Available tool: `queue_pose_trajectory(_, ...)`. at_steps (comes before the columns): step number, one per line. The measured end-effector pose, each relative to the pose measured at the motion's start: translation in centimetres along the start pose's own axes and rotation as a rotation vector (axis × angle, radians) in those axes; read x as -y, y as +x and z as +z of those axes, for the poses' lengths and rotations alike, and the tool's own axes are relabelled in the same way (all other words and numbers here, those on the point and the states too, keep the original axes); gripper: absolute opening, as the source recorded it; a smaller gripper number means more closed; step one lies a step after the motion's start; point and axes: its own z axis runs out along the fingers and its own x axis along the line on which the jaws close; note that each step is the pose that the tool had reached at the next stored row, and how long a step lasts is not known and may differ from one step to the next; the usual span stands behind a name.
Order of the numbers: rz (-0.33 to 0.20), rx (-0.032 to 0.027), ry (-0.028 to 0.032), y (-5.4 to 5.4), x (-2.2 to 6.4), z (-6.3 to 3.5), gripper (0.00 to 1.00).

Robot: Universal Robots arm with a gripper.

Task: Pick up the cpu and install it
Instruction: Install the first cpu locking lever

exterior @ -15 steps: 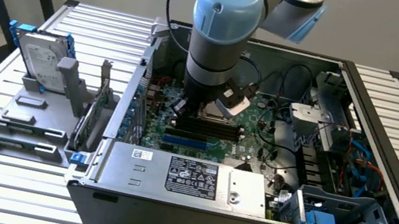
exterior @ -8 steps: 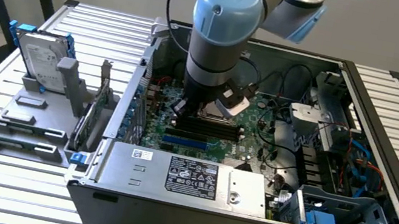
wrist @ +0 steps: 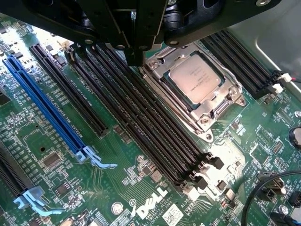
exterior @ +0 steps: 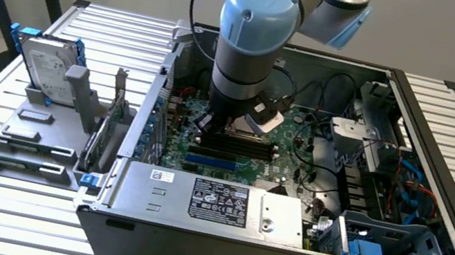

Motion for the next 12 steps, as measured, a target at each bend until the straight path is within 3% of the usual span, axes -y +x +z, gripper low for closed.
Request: queue_pose_trajectory(12, -0.006, 0.0004, 0.0009, 0.04, 0.04, 0.39, 0.11)
